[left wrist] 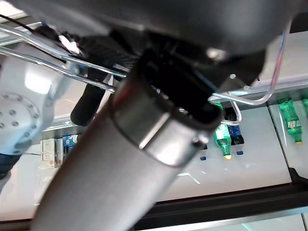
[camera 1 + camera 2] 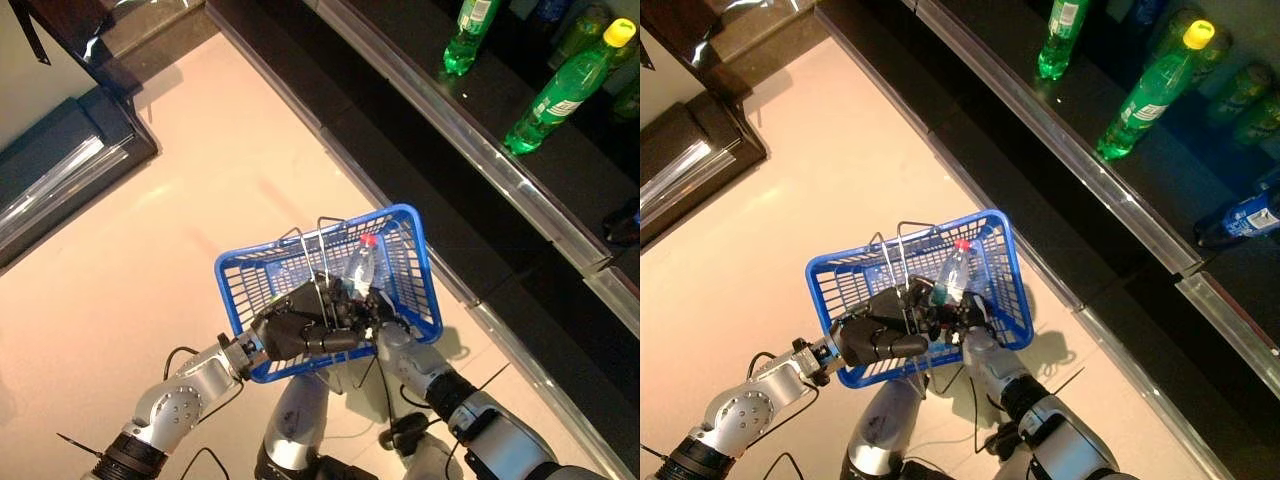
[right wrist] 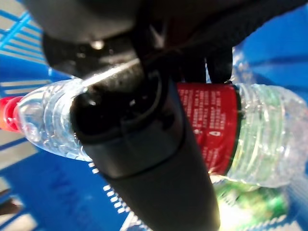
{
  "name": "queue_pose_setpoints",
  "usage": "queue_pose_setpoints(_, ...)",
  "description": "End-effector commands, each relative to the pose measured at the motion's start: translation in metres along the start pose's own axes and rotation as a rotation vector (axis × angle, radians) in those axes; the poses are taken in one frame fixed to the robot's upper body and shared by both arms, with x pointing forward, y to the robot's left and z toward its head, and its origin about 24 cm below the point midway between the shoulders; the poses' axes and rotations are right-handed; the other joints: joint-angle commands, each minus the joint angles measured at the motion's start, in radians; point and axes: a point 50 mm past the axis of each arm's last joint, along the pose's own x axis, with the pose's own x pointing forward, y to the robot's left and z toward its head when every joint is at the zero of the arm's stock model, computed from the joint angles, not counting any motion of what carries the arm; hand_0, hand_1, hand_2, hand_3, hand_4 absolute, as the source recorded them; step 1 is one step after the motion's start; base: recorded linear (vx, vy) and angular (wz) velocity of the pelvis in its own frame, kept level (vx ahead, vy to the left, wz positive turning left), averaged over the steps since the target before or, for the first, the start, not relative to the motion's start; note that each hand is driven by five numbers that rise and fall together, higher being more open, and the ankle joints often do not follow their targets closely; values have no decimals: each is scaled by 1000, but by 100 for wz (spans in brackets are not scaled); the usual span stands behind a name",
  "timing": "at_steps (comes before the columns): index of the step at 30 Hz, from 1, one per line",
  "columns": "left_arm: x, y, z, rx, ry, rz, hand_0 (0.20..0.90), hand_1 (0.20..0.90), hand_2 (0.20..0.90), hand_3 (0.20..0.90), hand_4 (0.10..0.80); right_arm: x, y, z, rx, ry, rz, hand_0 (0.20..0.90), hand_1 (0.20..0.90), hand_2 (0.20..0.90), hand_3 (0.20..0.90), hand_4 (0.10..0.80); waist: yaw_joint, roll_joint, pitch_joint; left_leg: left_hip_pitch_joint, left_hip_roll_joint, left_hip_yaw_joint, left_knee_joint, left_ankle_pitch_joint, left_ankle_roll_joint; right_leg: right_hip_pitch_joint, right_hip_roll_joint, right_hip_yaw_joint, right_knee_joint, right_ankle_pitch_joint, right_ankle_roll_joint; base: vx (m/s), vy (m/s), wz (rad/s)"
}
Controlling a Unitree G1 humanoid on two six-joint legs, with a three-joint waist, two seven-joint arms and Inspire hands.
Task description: Pick up the drink and place into the basket.
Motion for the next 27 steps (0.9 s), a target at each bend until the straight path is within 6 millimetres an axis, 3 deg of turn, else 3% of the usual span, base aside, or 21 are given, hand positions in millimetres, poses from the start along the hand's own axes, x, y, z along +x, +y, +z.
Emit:
queue_pose_setpoints(1, 27, -150, 72, 289, -400, -985, 300, 300, 300, 200, 100, -14, 74, 62, 97, -170, 298, 300, 300, 300, 200, 100, 3, 53, -60, -20, -43, 21, 48, -11, 64, -65, 33, 14, 38, 91, -59, 0, 0, 0)
queue_pose_setpoints(3, 27, -152, 72, 290, -397, -1008, 300, 300, 300, 200, 100, -13, 76, 59, 108, -138, 313, 300, 300, 300, 200, 100, 4, 49, -55, -14, -44, 20, 58, -34, 57, -66, 29, 30, 55, 69, -45, 29, -15, 0)
queue_pose_setpoints(5, 29, -156, 73, 290, -385, -1033, 300, 300, 300, 200, 100, -11, 77, 57, 158, -83, 339, 300, 300, 300, 200, 100, 5, 50, -50, -30, -43, 26, 54, -9, 65, -77, 27, 21, 50, 90, -58, 11, -9, 5)
queue_pose_setpoints(6, 30, -158, 73, 282, -378, -1038, 300, 300, 300, 200, 100, -10, 78, 55, 190, -50, 349, 300, 300, 300, 200, 100, 6, 46, -48, -22, -42, 24, 60, -31, 57, -73, 25, 34, 63, 70, -45, 86, -48, 14)
queue_pose_setpoints(11, 37, -164, 73, 284, -342, -1038, 300, 300, 300, 200, 100, 1, 62, 60, 273, 9, 309, 300, 300, 300, 200, 100, 14, 38, -41, -31, -43, 26, 64, -30, 60, -81, 19, 31, 77, 69, -46, 21, -15, 8)
queue_pose_setpoints(12, 38, -165, 74, 282, -334, -1044, 300, 300, 300, 200, 100, 6, 52, 64, 280, 16, 281, 300, 300, 300, 200, 100, 16, 42, -41, -45, -44, 28, 56, -4, 69, -92, 21, 16, 67, 92, -60, -59, 31, -1)
queue_pose_setpoints(14, 38, -165, 74, 284, -331, -1049, 300, 300, 300, 200, 100, 8, 48, 66, 301, 25, 268, 300, 300, 300, 200, 100, 19, 42, -39, -49, -45, 27, 56, -5, 70, -99, 19, 17, 73, 93, -59, -12, -1, 0)
queue_pose_setpoints(15, 38, -165, 73, 284, -329, -1050, 300, 300, 300, 200, 100, 10, 43, 69, 354, 40, 259, 300, 300, 300, 200, 100, 23, 37, -35, -41, -48, 22, 62, -29, 65, -100, 16, 31, 90, 73, -44, 0, 0, 0)
queue_pose_setpoints(16, 38, -165, 73, 283, -329, -1052, 300, 300, 300, 200, 100, 10, 41, 70, 370, 41, 255, 300, 300, 300, 200, 100, 24, 41, -35, -51, -47, 27, 57, -6, 72, -105, 16, 17, 81, 93, -58, 0, 0, 0)
queue_pose_setpoints(20, 39, -166, 75, 287, -342, -1052, 300, 300, 300, 200, 100, 16, 24, 75, 431, 40, 217, 300, 300, 300, 200, 100, 28, 43, -30, -56, -49, 24, 62, -8, 75, -111, 15, 17, 87, 93, -58, -22, 13, 4)
queue_pose_setpoints(21, 39, -166, 76, 289, -350, -1052, 300, 300, 300, 200, 100, 17, 20, 76, 446, 34, 203, 488, 488, 488, 420, 320, 28, 45, -28, -57, -51, 23, 61, -8, 76, -118, 11, 19, 93, 93, -58, 59, -12, 2)
queue_pose_setpoints(22, 39, -166, 76, 288, -352, -1050, 300, 300, 300, 200, 100, 17, 19, 76, 450, 32, 201, 488, 488, 488, 420, 320, 28, 41, -28, -48, -52, 17, 65, -31, 69, -116, 11, 34, 104, 74, -43, 0, 0, 0)
queue_pose_setpoints(23, 39, -167, 77, 283, -361, -1051, 300, 300, 300, 200, 100, 17, 15, 79, 467, 14, 185, 768, 768, 768, 746, 646, 29, 45, -28, -59, -52, 21, 61, -10, 78, -124, 8, 19, 98, 93, -58, 0, 0, 0)
queue_pose_setpoints(24, 39, -167, 78, 277, -366, -1052, 300, 300, 300, 200, 100, 18, 14, 80, 480, 8, 183, 900, 900, 900, 900, 800, 28, 44, -27, -60, -51, 21, 62, -12, 79, -126, 7, 19, 100, 94, -57, -14, -3, 5)
queue_pose_setpoints(25, 39, -167, 78, 276, -367, -1050, 300, 300, 300, 200, 100, 18, 14, 80, 484, 7, 184, 900, 900, 900, 900, 800, 27, 39, -27, -51, -52, 16, 67, -36, 72, -122, 7, 33, 110, 74, -42, -24, -11, 6)
queue_pose_setpoints(26, 38, -168, 80, 277, -377, -1052, 300, 300, 300, 200, 100, 17, 13, 83, 504, -15, 183, 900, 900, 900, 900, 800, 27, 42, -24, -62, -49, 22, 61, -13, 80, -131, 6, 19, 103, 94, -55, 45, -37, 6)
queue_pose_setpoints(27, 38, -167, 80, 278, -383, -1048, 300, 300, 300, 200, 100, 17, 12, 85, 513, -23, 183, 900, 900, 900, 900, 800, 25, 37, -24, -52, -49, 17, 64, -36, 73, -128, 6, 33, 112, 76, -40, -97, 15, 2)
